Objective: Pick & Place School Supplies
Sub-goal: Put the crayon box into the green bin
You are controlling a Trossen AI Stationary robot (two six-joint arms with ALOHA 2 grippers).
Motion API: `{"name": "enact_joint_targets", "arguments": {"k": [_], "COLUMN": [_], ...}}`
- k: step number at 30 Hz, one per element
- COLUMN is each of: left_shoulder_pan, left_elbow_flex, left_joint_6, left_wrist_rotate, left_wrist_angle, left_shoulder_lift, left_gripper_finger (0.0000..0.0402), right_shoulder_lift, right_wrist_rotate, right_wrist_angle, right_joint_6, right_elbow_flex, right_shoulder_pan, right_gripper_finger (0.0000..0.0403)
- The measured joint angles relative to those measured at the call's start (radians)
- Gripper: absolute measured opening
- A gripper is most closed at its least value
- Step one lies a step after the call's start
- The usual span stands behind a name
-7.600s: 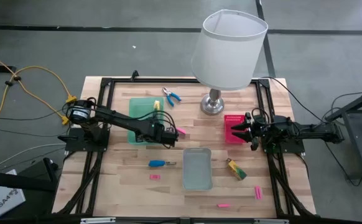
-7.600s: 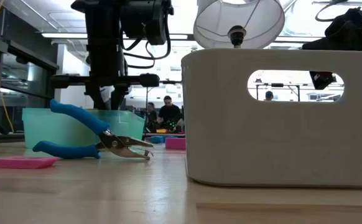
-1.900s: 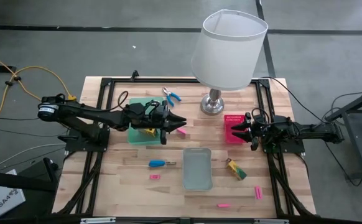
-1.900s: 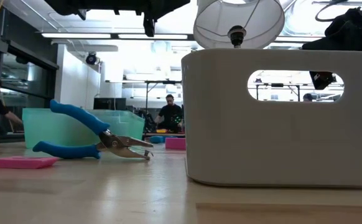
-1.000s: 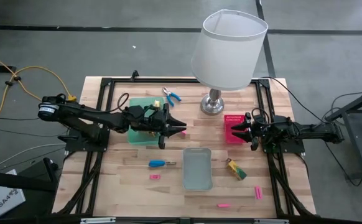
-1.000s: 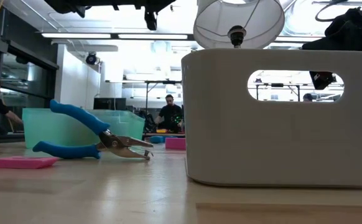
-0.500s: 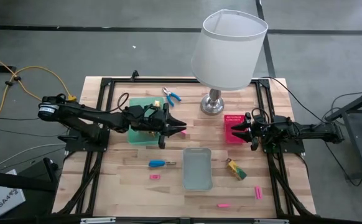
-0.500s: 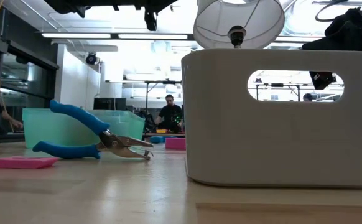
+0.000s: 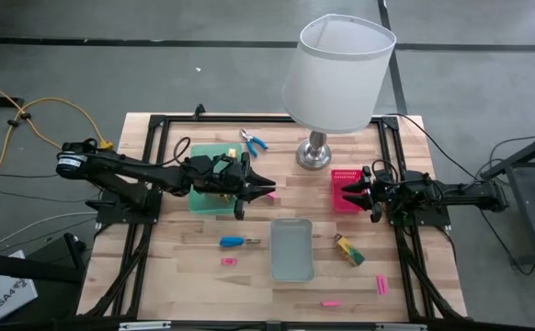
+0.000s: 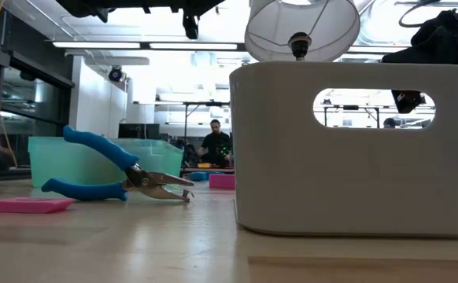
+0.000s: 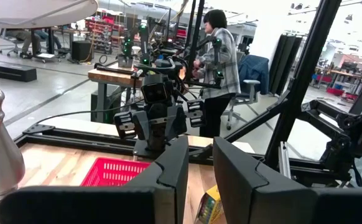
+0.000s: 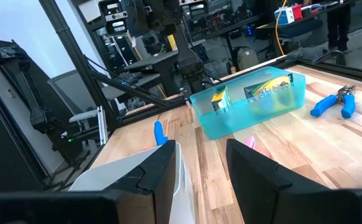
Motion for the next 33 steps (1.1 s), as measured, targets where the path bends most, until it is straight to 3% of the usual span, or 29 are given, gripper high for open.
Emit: {"name": "enact_joint_targets", "arguments": {"k": [19, 29, 33], "left_shoulder_pan": [0.0, 0.0, 0.0], "left_elbow_flex": [0.0, 0.0, 0.0], "left_joint_6": [0.0, 0.0, 0.0], "left_wrist_rotate": [0.0, 0.0, 0.0], "left_wrist_angle": [0.0, 0.0, 0.0], "left_shoulder_lift": [0.0, 0.0, 0.0], "left_gripper_finger": [0.0072, 0.0072, 0.0072], "right_shoulder_lift": [0.0, 0.0, 0.0], "right_wrist_rotate": [0.004, -0.003, 0.004], "right_wrist_angle": [0.036, 0.36, 0.409], "right_joint_6": [0.0, -0.134, -0.198], "right_elbow_flex": [0.0, 0.0, 0.0], "right_shoulder_pan": [0.0, 0.049, 0.087], "right_gripper_finger": [0.0134, 0.0134, 0.0134]}}
